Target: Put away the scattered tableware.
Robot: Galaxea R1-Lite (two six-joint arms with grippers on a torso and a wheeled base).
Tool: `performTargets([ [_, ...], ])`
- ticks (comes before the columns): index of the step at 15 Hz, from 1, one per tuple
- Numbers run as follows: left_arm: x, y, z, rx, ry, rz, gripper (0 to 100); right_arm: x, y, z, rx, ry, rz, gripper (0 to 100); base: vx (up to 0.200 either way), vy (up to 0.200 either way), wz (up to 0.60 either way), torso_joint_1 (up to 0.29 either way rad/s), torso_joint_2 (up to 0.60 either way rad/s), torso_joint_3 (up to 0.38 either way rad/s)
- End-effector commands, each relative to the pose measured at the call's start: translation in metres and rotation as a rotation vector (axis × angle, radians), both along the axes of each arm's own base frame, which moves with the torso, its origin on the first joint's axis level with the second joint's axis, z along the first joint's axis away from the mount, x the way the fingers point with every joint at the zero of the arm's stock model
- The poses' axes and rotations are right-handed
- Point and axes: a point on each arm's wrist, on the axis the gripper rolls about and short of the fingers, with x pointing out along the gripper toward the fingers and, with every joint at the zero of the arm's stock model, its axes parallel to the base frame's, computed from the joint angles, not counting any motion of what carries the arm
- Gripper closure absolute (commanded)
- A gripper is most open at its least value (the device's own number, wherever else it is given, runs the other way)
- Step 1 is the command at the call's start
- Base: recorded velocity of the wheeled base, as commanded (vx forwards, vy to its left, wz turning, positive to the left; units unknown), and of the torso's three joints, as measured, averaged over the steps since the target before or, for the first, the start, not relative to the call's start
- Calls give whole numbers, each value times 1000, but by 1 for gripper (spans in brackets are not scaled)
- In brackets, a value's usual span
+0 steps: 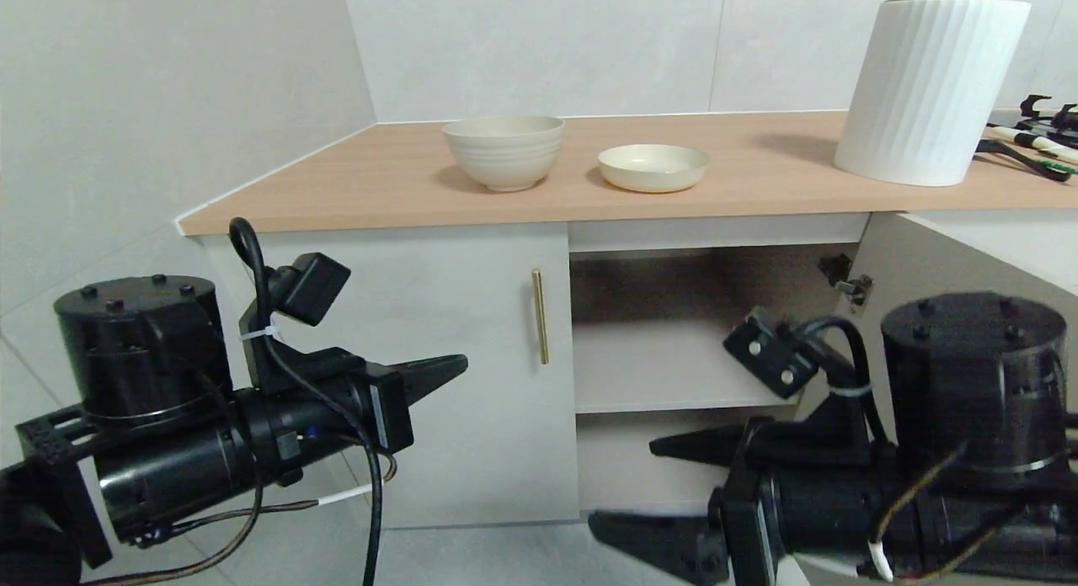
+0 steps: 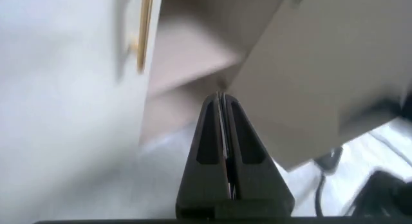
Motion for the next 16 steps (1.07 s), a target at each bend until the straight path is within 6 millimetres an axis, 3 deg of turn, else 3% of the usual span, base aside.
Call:
performTargets([
  [1,-12,10,40,-16,-42,24,100,33,-7,23,33,-37,-106,0,0,0,0,0,0,0],
  [3,-26,21,57,12,8,46,100,49,-9,33,21,-29,-153,0,0,0,0,0,0,0],
  [5,-32,32,67,39,32,83,100,56,-7,28,-13,-18,-211,0,0,0,0,0,0,0],
  [7,-30,44,66,108,21,125,100,58,-5,26,-37,-29,-265,0,0,0,0,0,0,0],
  [11,-33,49,65,210,-10,205,100,56,-5,36,-53,-49,-330,0,0,0,0,0,0,0],
  [12,-34,49,64,228,-10,205,0,55,-6,38,-64,-43,-334,0,0,0,0,0,0,0],
  [16,-42,52,75,230,-62,242,0,45,-15,55,-64,-40,-337,0,0,0,0,0,0,0],
])
